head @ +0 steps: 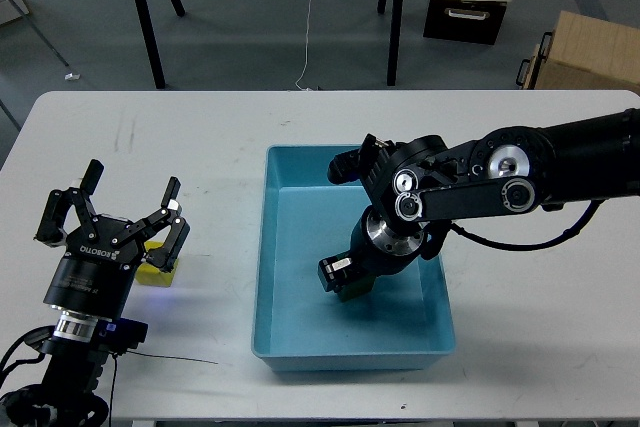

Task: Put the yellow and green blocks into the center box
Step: 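Release the green cube into the bin and withdraw the right gripper, then return the right gripper to its side and raise the left gripper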

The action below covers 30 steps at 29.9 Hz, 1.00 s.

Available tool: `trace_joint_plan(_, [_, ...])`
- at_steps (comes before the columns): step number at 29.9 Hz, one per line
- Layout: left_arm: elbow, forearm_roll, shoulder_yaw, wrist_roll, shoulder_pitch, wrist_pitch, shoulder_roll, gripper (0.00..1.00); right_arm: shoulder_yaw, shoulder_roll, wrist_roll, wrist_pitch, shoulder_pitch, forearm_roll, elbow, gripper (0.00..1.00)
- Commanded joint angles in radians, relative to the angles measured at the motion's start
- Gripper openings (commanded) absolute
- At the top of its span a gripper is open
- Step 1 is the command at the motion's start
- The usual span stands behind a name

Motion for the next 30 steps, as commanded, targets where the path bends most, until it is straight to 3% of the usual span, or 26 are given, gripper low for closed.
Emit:
trace_joint_plan(1, [0.000, 0.000, 0.000, 0.000, -0.002, 0.000, 0.001, 1.00, 0.097, -0.042, 0.000, 0.002, 0.007, 0.004, -0.071, 1.00])
trace_joint_plan(9, [0.000, 0.000, 0.000, 0.002, -0.017, 0.000, 0.003, 1.00, 0.522, -0.315, 0.000, 0.036, -0.023, 0.240, -0.201, 1.00])
trace_joint_plan(16, [0.000, 0.000, 0.000, 0.003, -0.028, 0.000, 0.009, 1.00, 0.891, -0.591, 0.000, 0.043, -0.282, 0.585, -0.260, 1.00])
trace_joint_plan(19, [0.001, 0.000, 0.000, 0.005, -0.031, 0.000, 0.009, 1.00, 1.112, -0.677, 0.080, 0.046, -0.474, 0.721, -0.293, 1.00])
trace_joint_plan(25, [0.028, -0.002, 0.000, 0.006, -0.044, 0.000, 0.009, 1.00, 1.539, -0.688, 0.097, 0.046, -0.856, 0.915, -0.336, 1.00])
trace_joint_plan(30, [0.029, 0.000, 0.000, 0.005, -0.067, 0.000, 0.009, 1.00, 1.734, -0.613, 0.101, 0.046, -1.130, 0.978, -0.281, 1.00])
